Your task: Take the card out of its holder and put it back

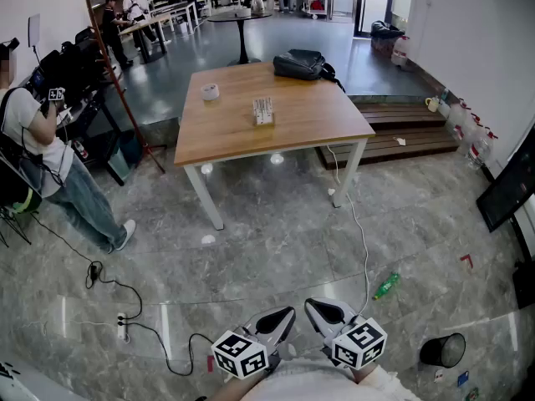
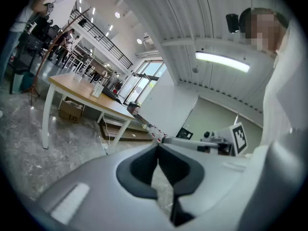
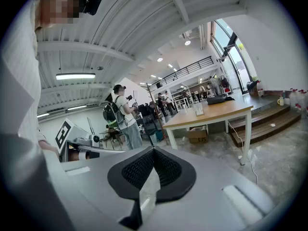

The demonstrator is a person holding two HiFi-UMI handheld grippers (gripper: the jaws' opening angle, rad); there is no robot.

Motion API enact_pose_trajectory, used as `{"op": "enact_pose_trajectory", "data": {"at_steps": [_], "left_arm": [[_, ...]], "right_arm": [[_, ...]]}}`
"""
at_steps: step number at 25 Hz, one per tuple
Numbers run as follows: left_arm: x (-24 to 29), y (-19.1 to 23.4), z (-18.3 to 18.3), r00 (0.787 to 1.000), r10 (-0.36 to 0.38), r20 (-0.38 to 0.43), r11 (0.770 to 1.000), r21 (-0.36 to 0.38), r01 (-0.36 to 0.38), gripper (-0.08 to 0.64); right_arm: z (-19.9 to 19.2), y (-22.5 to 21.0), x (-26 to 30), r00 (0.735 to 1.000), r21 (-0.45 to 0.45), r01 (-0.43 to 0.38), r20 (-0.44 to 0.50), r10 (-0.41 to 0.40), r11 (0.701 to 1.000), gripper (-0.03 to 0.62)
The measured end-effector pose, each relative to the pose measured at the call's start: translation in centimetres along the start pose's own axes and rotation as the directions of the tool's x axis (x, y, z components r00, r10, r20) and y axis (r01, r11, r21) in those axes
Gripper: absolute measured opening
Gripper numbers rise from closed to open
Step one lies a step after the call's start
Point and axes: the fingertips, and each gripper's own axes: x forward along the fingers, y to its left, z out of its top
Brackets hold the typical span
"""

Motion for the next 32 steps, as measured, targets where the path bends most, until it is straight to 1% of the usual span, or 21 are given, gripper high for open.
{"op": "enact_pose_trajectory", "data": {"at_steps": [5, 10, 13, 16, 20, 23, 29, 32], "left_arm": [[2.0, 1.7, 0.7, 1.0, 0.007, -0.01, 0.999, 0.038, -0.006, 0.008], [4.9, 6.2, 3.1, 1.0, 0.021, -0.015, 0.999, 0.047, -0.02, 0.008], [7.1, 9.2, 5.9, 1.0, 0.019, -0.01, 0.999, 0.046, -0.018, 0.008], [9.5, 12.4, 9.5, 1.0, 0.008, -0.004, 0.999, 0.053, -0.008, 0.008], [12.6, 17.2, 14.5, 1.0, -0.001, -0.004, 0.998, 0.068, 0.002, 0.008], [14.6, 20.5, 17.7, 1.0, -0.004, 0.001, 0.998, 0.061, 0.004, 0.008], [17.5, 25.1, 20.9, 1.0, -0.011, -0.011, 0.999, 0.032, 0.011, 0.008], [19.0, 26.9, 22.4, 1.0, -0.011, -0.019, 0.999, 0.036, 0.012, 0.008]], "right_arm": [[0.9, -2.3, 2.0, 1.0, 0.006, 0.0, 0.003, 0.0, 1.0, -0.002], [2.7, -5.3, 6.5, 1.0, 0.004, -0.008, -0.002, 0.008, 1.0, -0.002], [4.7, -7.8, 9.8, 1.0, -0.005, -0.005, -0.006, 0.004, 1.0, -0.002], [7.5, -10.4, 13.4, 1.0, -0.012, 0.005, 0.0, -0.005, 1.0, -0.002], [11.1, -14.1, 18.5, 0.999, -0.009, 0.033, 0.014, -0.033, 0.999, -0.002], [13.5, -16.6, 21.9, 0.998, -0.003, 0.052, 0.023, -0.052, 0.999, -0.002], [15.7, -19.9, 26.3, 0.997, 0.025, 0.075, 0.022, -0.076, 0.997, -0.002], [16.7, -21.9, 28.0, 0.997, 0.041, 0.079, 0.019, -0.08, 0.996, -0.002]]}}
